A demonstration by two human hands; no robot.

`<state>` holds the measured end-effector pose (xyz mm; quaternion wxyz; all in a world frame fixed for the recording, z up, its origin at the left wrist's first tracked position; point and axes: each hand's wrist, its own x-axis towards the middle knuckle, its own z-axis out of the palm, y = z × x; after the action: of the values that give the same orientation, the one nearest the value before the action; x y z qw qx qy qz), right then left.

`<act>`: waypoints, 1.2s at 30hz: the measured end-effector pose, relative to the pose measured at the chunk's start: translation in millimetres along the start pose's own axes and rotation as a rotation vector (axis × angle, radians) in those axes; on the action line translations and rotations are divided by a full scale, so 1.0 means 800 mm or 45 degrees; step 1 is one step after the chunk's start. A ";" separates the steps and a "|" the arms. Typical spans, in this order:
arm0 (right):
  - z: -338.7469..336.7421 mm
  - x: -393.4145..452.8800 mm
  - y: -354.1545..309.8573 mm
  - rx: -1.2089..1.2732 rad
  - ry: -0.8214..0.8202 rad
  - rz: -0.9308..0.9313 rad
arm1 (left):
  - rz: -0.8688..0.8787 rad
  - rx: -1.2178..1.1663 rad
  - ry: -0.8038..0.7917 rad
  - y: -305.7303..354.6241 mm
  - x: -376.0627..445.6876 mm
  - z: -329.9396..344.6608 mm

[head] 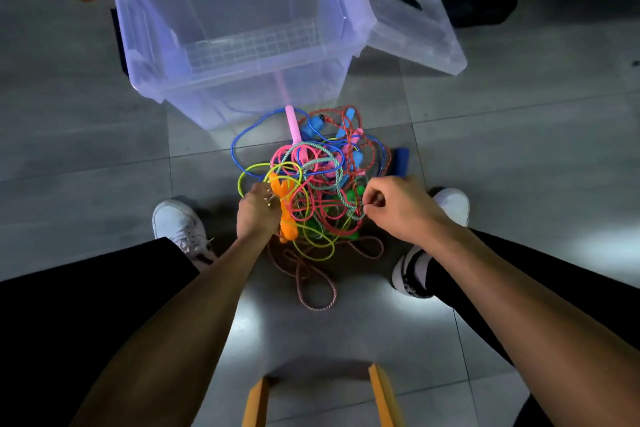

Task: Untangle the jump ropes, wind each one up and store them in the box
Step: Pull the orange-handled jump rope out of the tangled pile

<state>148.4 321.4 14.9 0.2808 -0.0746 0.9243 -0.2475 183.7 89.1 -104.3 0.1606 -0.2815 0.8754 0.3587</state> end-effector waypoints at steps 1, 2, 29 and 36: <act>0.003 0.003 0.000 0.013 0.001 -0.007 | -0.042 -0.029 -0.036 0.002 0.005 0.003; 0.005 0.006 -0.001 0.026 -0.002 -0.011 | -0.091 -0.039 -0.087 0.007 0.007 0.005; -0.020 -0.053 -0.039 0.076 0.029 -0.095 | 0.692 0.329 -0.234 0.086 -0.102 -0.168; -0.053 -0.071 -0.089 0.238 0.116 -0.367 | 0.739 -0.189 0.029 0.129 -0.174 -0.234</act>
<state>171.5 292.8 108.6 0.2061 -0.1687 0.8887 -0.3731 216.3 67.3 147.7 0.0206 -0.0343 0.8925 0.4493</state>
